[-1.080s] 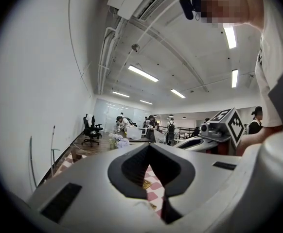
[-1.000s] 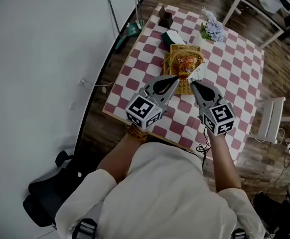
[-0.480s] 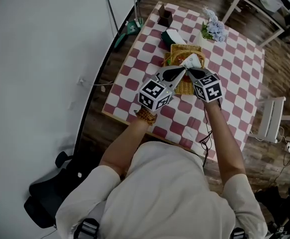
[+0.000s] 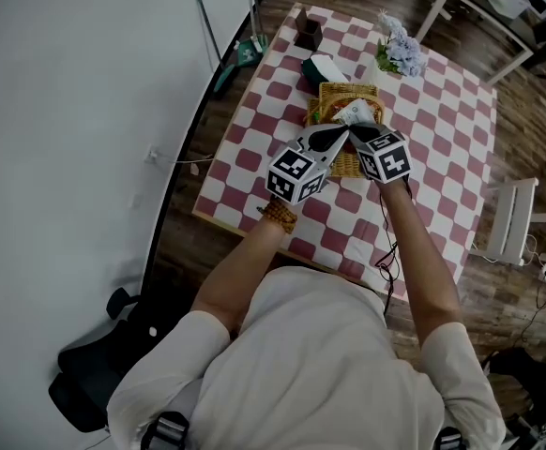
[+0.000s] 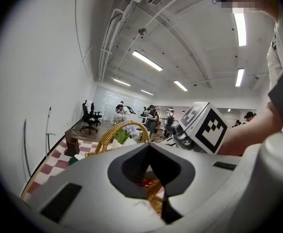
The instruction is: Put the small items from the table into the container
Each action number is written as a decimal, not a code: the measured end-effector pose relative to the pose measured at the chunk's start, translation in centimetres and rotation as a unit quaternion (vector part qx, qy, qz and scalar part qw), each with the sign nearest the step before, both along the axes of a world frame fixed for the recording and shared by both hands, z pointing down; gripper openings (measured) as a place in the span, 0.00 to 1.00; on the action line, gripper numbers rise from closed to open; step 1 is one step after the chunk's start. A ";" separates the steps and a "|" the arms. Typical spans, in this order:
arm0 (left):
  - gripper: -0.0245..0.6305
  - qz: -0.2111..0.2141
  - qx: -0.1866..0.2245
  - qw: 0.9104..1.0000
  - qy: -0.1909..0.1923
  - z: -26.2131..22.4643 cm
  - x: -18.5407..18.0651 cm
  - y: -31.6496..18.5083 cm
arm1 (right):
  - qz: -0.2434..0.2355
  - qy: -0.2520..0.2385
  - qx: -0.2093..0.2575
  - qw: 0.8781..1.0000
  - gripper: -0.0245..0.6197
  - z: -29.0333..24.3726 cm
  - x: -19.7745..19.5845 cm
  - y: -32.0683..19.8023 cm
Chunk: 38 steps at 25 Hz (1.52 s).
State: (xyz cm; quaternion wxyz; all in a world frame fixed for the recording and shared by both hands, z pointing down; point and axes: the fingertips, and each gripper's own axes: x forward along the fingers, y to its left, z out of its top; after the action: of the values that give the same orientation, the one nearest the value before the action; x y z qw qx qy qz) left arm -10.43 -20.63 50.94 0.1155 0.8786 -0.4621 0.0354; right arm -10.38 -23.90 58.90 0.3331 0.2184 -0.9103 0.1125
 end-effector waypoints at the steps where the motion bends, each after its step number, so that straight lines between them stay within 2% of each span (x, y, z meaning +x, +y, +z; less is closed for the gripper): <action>1: 0.08 -0.001 0.000 1.000 0.001 -0.1 0.0 0.1 | 0.001 -0.004 0.002 1.000 0.12 -0.2 0.1 0.1; 3: 0.08 -0.003 0.002 1.000 0.004 -0.5 -0.1 0.4 | 0.003 -0.013 0.007 1.000 0.15 -0.7 0.3 0.3; 8: 0.08 -0.008 0.012 1.000 0.013 -1.9 -0.2 1.4 | 0.015 -0.046 0.026 0.999 0.16 -3.0 1.1 1.1; 14: 0.08 -0.002 0.028 0.999 0.034 -4.8 0.8 3.2 | 0.030 -0.107 0.062 0.992 0.16 -8.4 2.9 3.0; 19: 0.08 0.031 0.075 0.996 0.033 -10.0 3.2 5.9 | 0.043 -0.168 0.113 0.978 0.15 -15.0 5.3 5.7; 26: 0.08 0.071 0.137 0.987 0.036 -16.8 6.2 10.4 | 0.062 -0.235 0.171 0.955 0.13 -23.2 9.4 11.5; 31: 0.08 0.097 0.132 0.986 0.029 -19.4 8.5 13.6 | 0.087 -0.256 0.202 0.941 0.11 -26.8 12.4 15.4; 34: 0.08 0.114 0.138 0.984 0.024 -20.1 10.0 15.4 | 0.097 -0.268 0.206 0.936 0.07 -27.7 13.9 17.3; 38: 0.08 0.128 0.125 0.984 0.022 -20.0 11.4 17.1 | 0.114 -0.270 0.212 0.932 0.07 -28.3 15.5 18.7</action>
State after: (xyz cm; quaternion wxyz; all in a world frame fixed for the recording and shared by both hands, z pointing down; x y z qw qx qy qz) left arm 0.95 -3.52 30.95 0.0091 0.9387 -0.3436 -0.0275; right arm 5.15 -5.16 30.58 0.0061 0.3475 -0.9376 0.0086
